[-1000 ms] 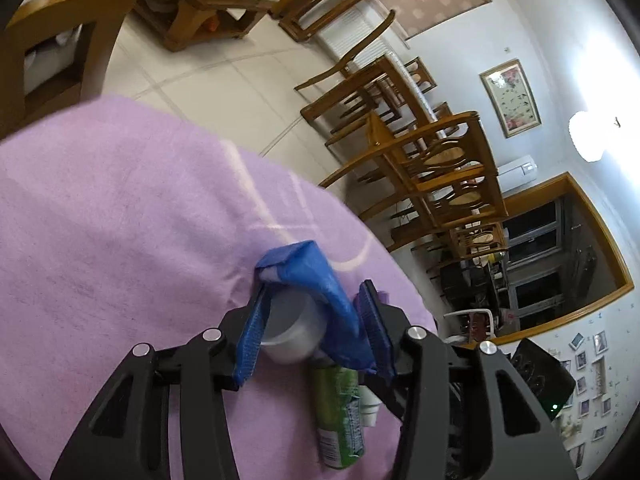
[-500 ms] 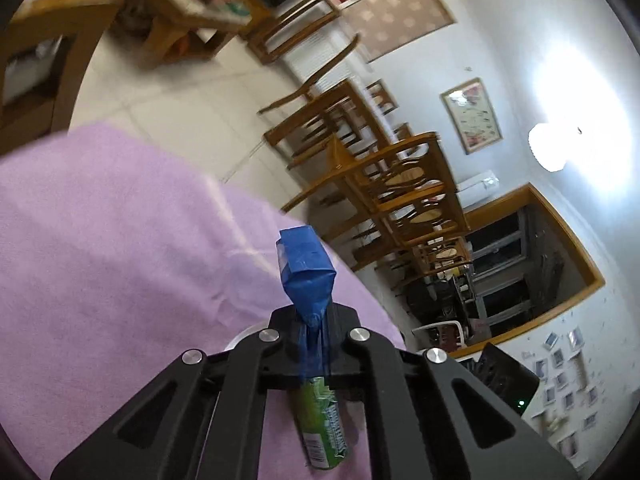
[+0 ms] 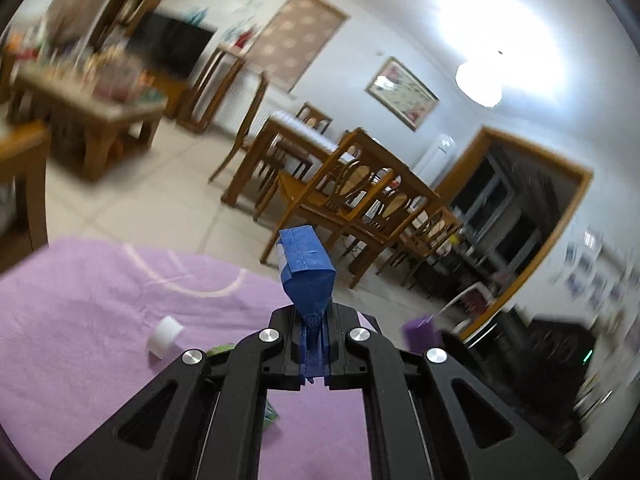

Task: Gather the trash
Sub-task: 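Carry wrapper and spray bottle over the black bin and open both tools, then grasp the small white cap with the left tool while the right tool grasps the green gum pack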

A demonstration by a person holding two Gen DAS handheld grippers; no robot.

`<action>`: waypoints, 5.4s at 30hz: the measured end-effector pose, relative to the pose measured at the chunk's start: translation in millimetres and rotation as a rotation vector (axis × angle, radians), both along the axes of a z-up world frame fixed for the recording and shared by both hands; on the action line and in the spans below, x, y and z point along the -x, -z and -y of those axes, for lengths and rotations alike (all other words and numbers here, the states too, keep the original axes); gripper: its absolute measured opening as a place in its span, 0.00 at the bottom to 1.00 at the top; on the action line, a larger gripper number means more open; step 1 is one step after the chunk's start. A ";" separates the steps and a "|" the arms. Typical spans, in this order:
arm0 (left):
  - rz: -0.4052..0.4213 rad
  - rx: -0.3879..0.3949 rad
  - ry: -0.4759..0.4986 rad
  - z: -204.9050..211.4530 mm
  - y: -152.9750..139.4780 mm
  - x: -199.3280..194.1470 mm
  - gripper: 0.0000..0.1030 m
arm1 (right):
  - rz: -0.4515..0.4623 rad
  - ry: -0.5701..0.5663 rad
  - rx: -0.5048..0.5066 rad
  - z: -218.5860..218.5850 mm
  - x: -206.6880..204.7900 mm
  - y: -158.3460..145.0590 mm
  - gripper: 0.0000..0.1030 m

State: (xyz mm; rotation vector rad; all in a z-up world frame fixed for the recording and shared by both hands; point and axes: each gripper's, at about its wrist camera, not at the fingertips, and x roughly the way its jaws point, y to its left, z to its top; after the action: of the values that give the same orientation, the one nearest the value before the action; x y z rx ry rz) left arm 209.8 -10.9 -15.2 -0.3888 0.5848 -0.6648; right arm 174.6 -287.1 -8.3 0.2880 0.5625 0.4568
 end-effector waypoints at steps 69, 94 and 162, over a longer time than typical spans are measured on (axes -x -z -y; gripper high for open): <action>0.144 -0.289 0.583 392.1 58.4 141.7 0.06 | 0.111 0.647 -0.212 453.3 197.3 90.5 0.29; 0.215 -0.348 0.512 397.0 59.8 148.4 0.88 | 0.131 0.683 -0.273 459.1 204.6 114.7 0.77; -0.197 -0.465 -0.060 -11.1 93.2 -81.4 0.15 | -0.294 -0.117 0.410 -145.1 -102.8 78.4 0.56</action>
State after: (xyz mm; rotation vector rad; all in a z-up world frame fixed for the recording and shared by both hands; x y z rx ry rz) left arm 291.2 0.2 -108.4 -0.0352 0.8875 -0.4173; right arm 277.4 -142.0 -86.7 -0.0740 0.9468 0.4036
